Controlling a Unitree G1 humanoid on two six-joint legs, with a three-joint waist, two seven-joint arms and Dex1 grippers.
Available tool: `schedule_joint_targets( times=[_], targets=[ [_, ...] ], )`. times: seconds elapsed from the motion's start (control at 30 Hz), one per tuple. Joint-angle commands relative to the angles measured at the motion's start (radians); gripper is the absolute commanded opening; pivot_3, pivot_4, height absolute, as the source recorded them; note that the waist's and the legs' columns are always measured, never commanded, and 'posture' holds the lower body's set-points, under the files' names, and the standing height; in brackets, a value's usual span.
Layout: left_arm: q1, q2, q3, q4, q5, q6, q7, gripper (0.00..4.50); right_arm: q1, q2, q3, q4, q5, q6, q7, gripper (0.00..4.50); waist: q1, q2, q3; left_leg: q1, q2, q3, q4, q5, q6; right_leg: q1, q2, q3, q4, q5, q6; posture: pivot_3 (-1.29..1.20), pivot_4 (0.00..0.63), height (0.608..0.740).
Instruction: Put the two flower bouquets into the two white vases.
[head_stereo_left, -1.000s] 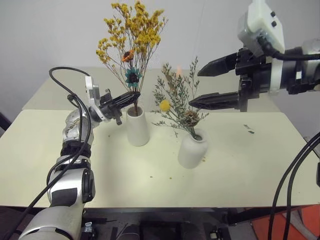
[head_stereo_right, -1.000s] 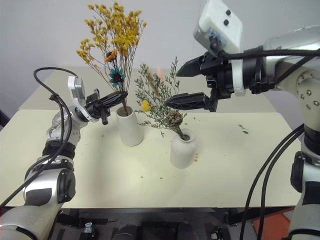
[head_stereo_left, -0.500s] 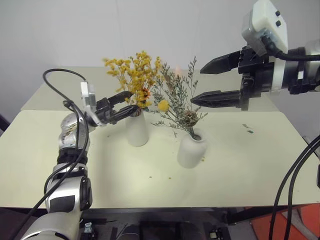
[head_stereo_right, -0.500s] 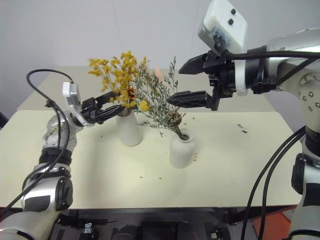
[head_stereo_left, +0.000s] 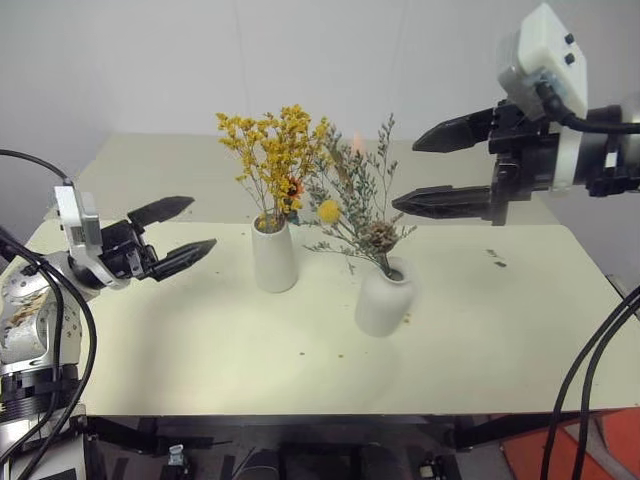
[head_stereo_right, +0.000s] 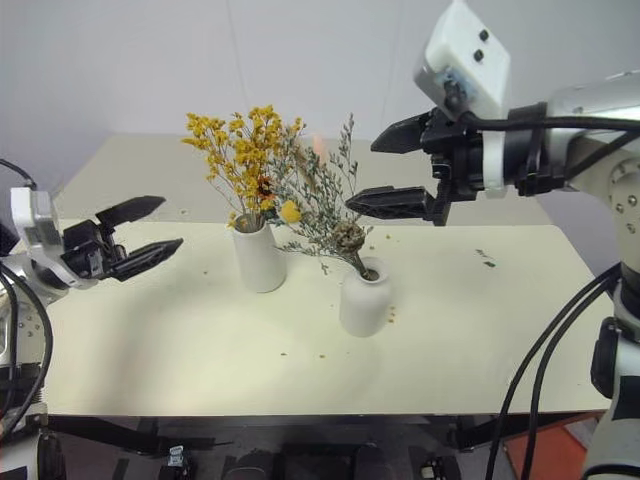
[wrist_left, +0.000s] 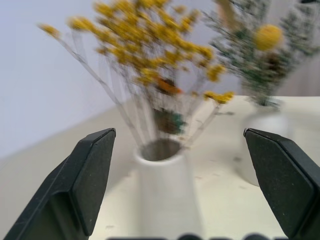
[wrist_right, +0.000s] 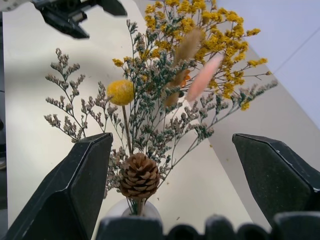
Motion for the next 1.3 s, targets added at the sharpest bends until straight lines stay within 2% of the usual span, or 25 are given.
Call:
schedule_joint_targets(
  times=[0.03,0.17,0.3,0.43,0.6,0.8,1.0,1.3],
  targets=[
    [-0.008,0.033,0.010,-0.069,-0.011,0.008,0.040,4.47,0.028,-0.046,-0.086,-0.018,0.017,-0.022,0.002,4.50,0.001,0.000,0.000,0.000,0.000,0.000,0.000,0.000,0.000,0.000,0.000,0.000,0.000,0.000,0.000,0.00,0.150,0.740],
    [0.009,0.074,0.001,-0.089,-0.017,0.036,0.032,4.47,0.140,-0.141,-0.188,-0.023,0.030,-0.010,0.016,4.50,0.002,0.000,0.000,0.000,0.000,0.001,0.000,0.000,0.000,0.000,0.000,0.000,0.000,0.000,0.000,0.00,0.150,0.740],
    [0.052,0.096,0.012,-0.094,-0.007,0.018,0.018,4.47,0.400,-0.241,-0.371,-0.103,0.033,-0.015,0.077,4.50,0.003,0.000,0.000,0.001,0.000,0.002,0.000,0.000,0.000,0.001,0.000,0.001,-0.001,0.000,0.000,0.00,0.150,0.740],
    [0.070,0.102,0.022,-0.093,-0.002,0.004,0.035,4.47,0.593,-0.228,-0.561,-0.198,0.061,-0.001,0.092,4.50,-0.001,0.000,0.000,0.002,0.001,0.003,0.000,0.000,0.000,0.001,0.001,0.001,0.000,-0.001,0.002,0.00,0.150,0.740],
    [0.063,0.114,0.029,-0.099,0.005,-0.017,0.049,4.47,0.707,-0.194,-0.707,-0.263,0.105,0.024,0.055,4.50,-0.001,0.000,0.000,0.005,0.002,0.004,0.000,0.000,0.000,0.003,0.001,0.002,0.000,-0.004,0.006,0.00,0.150,0.740],
    [0.087,0.162,0.072,-0.072,0.007,-0.071,0.013,4.47,0.784,-0.113,-0.804,-0.315,0.160,0.028,-0.031,4.50,0.000,-0.001,0.000,0.005,0.002,0.004,-0.001,0.000,0.000,0.003,0.001,0.002,-0.001,-0.004,0.006,0.00,0.150,0.740],
    [0.063,0.194,0.080,-0.077,-0.011,-0.074,0.011,4.47,0.770,-0.047,-0.808,-0.308,0.233,-0.016,-0.116,4.50,0.001,-0.001,-0.001,0.006,0.002,0.004,-0.001,0.000,0.000,0.004,0.001,0.002,-0.001,-0.004,0.006,0.00,0.150,0.740],
    [0.065,0.252,0.086,-0.012,-0.002,-0.066,-0.033,4.47,0.888,-0.022,-0.863,-0.342,0.269,-0.067,-0.156,4.50,0.003,-0.001,-0.001,0.005,0.002,0.004,-0.001,0.000,0.000,0.004,0.001,0.002,-0.002,-0.005,0.006,0.00,0.150,0.740]
  ],
)
